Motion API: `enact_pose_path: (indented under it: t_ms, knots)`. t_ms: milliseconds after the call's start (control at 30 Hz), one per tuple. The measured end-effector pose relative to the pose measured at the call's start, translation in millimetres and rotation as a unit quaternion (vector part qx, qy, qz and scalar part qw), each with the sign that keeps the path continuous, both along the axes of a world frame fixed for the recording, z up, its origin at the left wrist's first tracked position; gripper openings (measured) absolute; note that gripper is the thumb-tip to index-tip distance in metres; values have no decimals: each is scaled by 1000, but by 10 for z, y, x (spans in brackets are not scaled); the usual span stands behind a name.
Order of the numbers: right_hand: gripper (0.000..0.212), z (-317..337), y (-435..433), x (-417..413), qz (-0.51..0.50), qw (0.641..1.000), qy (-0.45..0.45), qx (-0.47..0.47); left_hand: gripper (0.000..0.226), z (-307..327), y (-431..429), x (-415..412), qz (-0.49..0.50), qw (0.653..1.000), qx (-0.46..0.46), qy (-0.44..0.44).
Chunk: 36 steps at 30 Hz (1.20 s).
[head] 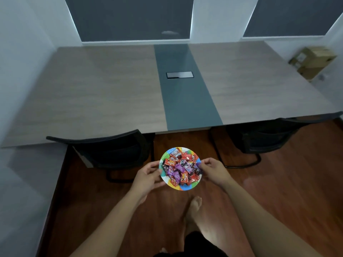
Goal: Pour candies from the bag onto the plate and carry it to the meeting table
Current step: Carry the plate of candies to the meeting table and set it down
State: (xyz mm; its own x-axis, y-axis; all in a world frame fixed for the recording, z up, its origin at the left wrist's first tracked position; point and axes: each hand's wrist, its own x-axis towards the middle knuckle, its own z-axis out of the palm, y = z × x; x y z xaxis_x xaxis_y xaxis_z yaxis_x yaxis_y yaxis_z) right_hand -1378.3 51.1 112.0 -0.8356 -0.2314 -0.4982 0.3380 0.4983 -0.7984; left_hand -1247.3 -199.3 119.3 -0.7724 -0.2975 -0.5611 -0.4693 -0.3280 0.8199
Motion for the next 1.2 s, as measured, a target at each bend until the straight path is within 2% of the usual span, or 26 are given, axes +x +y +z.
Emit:
enact_pose_path:
  t_ms: [633, 833, 1000, 1200]
  knots:
    - [32, -200, -665, -3208, 15, 999, -46, -9, 27, -11, -645, -3165, 16, 1000, 9, -20]
    - [22, -243, -1082, -4129, -8, 997, -73, -13, 25, -115, -1073, -4173, -2, 999, -21, -32]
    - [33, -291, -1455, -4886, -23, 998, -66, 2, 23, -218, -1481, -5020, -22, 999, -25, -39]
    - [38, -318, -1748, -5742, -22, 997, -69, 8, 25, -284, -1824, -5886, -36, 997, -28, -57]
